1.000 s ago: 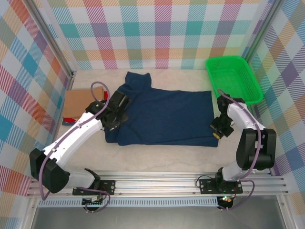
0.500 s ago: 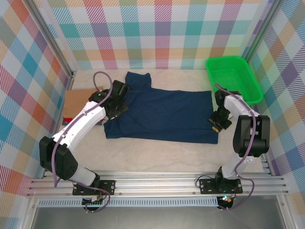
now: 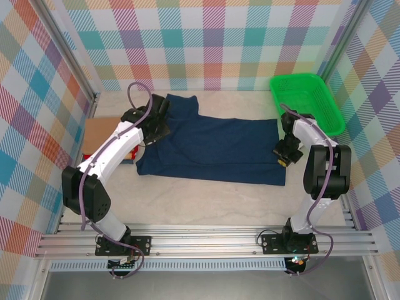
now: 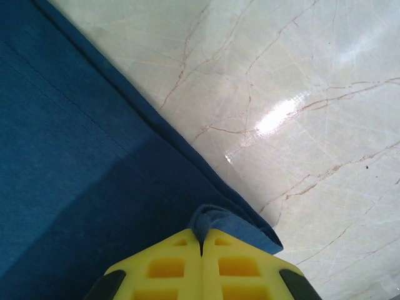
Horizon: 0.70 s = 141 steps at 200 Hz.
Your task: Fold and stack the t-shirts
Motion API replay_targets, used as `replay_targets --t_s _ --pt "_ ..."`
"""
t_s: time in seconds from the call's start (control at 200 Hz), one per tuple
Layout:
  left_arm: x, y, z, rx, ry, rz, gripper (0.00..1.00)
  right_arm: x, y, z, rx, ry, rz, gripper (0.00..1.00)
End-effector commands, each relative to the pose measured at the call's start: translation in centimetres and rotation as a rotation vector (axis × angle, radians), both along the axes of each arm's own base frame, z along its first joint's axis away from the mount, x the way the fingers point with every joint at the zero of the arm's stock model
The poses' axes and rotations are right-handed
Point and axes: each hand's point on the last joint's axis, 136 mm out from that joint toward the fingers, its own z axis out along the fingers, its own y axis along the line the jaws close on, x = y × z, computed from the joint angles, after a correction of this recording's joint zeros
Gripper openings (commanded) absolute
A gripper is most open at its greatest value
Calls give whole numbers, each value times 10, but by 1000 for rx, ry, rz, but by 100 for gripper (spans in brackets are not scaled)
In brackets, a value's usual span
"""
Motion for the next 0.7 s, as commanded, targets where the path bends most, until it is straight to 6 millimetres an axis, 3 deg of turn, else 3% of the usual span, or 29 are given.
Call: replay_targets --t_s 0.0,0.7 --pt "12 11 3 45 -15 4 0 4 -1 2 -10 12 22 0" --pt "31 25 -13 104 13 15 0 29 -1 -10 -8 12 43 0"
